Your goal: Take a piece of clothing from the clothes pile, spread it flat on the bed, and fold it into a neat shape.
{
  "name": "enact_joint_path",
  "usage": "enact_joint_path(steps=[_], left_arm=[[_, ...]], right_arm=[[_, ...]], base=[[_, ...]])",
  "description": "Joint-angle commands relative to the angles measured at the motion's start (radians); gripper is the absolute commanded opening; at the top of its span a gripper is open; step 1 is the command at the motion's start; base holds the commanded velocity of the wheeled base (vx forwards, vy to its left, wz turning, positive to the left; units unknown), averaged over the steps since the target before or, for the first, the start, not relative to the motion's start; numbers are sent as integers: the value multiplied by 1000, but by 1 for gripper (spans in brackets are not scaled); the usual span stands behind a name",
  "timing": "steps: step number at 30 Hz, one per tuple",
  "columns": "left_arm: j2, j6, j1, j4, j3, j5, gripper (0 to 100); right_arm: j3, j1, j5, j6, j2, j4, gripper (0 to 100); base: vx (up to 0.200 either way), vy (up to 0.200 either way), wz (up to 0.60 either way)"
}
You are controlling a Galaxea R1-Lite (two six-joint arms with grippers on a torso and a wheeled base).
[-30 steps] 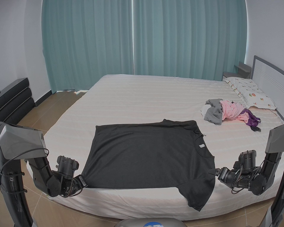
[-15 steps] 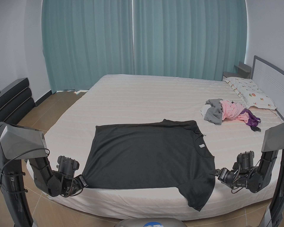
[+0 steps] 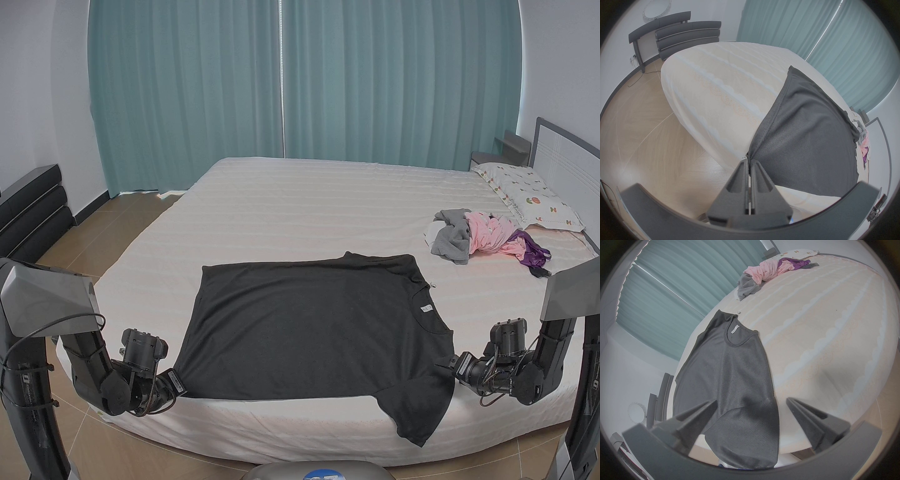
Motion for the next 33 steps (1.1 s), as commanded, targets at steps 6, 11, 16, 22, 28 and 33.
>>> enact_joint_path(steps=[6,11,16,22,28,33], left_arm=[[3,0,-2,0,0,0,0],[2,0,-5,1,4,0,0],[-1,1,-6,0,6,0,0],[-1,1,-6,0,7,0,0],[0,1,-5,0,4,0,0],[0,1,-6,0,1,0,0]], right_arm=[[33,-31,-12,-3,-17,9,0],[53,-64,-12,-9,-52,12,0],[69,-70,-12,-10,-65,15,0],[99,-94,-11,-53,-77,12,0],[94,-88,42,-50,-69,0,0],[83,-33,60,-41,-55,-2,100]], base=[[0,0,0],[0,0,0],[0,0,0],[0,0,0],[0,0,0],[0,0,0]])
